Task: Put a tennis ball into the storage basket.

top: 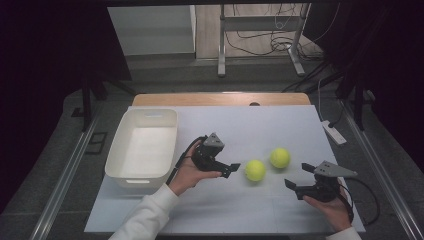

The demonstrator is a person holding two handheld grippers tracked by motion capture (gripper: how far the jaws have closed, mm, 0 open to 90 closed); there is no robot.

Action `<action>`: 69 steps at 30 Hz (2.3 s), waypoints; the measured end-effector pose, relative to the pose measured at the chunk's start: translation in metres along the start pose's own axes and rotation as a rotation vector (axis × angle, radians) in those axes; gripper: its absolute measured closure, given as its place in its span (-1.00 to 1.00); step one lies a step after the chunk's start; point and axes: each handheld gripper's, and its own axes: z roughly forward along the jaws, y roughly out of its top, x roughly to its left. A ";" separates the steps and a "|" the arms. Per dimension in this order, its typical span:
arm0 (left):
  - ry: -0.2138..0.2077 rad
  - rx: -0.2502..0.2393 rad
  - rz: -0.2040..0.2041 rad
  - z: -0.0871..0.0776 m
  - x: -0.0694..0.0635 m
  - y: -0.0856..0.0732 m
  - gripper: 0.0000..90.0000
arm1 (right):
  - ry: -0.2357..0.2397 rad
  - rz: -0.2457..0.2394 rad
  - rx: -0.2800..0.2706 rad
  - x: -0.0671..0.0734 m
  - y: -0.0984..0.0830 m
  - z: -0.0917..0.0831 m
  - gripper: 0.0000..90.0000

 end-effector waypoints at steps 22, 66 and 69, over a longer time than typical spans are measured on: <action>-0.031 0.019 0.011 0.020 -0.004 0.007 -0.74 | -0.003 0.002 0.002 0.000 0.000 0.000 -0.79; -0.087 0.085 0.042 0.066 -0.016 0.014 -0.77 | 0.001 0.006 0.009 -0.001 -0.002 0.001 -0.79; -0.092 0.094 0.049 0.070 -0.017 0.014 -0.78 | 0.001 0.006 0.010 -0.001 -0.002 0.001 -0.79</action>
